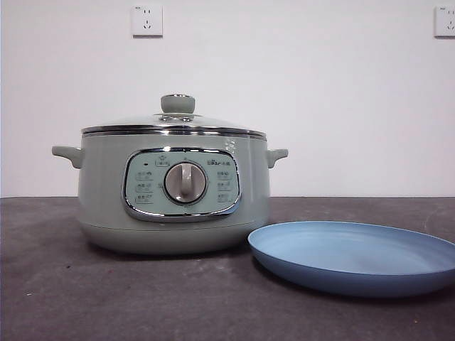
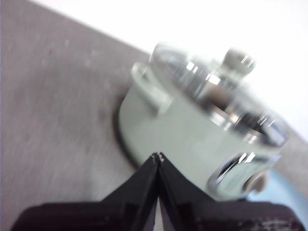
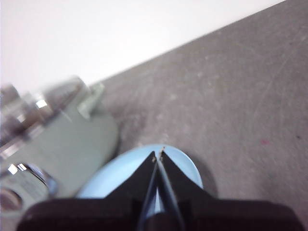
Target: Take the potato out from the steamer,put the potato on the plate,close the lid
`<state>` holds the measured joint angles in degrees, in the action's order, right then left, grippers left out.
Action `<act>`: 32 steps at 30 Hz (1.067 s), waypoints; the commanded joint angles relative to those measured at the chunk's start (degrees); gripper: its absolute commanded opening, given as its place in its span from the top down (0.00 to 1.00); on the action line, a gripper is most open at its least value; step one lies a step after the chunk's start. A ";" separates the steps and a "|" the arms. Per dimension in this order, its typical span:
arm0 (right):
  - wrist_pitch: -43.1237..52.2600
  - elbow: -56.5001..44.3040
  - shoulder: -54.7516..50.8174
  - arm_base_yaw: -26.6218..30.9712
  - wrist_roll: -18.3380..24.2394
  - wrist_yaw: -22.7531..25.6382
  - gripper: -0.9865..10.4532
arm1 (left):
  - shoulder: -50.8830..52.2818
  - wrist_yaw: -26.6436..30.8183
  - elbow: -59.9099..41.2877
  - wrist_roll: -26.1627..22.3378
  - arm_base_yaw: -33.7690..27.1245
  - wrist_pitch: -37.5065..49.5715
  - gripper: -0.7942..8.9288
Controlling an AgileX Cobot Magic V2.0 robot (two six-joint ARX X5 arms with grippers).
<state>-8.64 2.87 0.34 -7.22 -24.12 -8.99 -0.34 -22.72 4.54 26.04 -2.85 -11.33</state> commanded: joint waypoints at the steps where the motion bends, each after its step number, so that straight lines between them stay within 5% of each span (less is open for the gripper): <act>1: 0.79 3.26 0.72 -0.04 -3.06 -0.15 0.92 | -0.09 -0.24 3.56 1.38 -0.11 0.79 0.93; 11: -3.65 19.76 15.10 -0.09 1.46 -9.27 0.92 | -9.14 -5.86 17.14 -1.92 -0.11 -4.98 0.93; 22: -31.08 47.63 37.73 -0.15 24.13 -26.16 0.92 | -25.35 -17.14 35.39 -20.33 -0.09 -22.73 0.93; 27: -43.80 56.96 45.00 -1.92 32.54 -27.06 0.92 | -30.47 -18.23 42.16 -29.18 -0.09 -33.22 0.93; 32: -47.25 59.45 48.06 -4.00 35.01 -26.95 0.92 | -33.09 -18.16 45.44 -31.89 -0.09 -38.71 0.92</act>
<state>-55.92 62.15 48.27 -10.98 8.73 -35.86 -33.39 -40.69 49.80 -3.40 -2.85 -49.89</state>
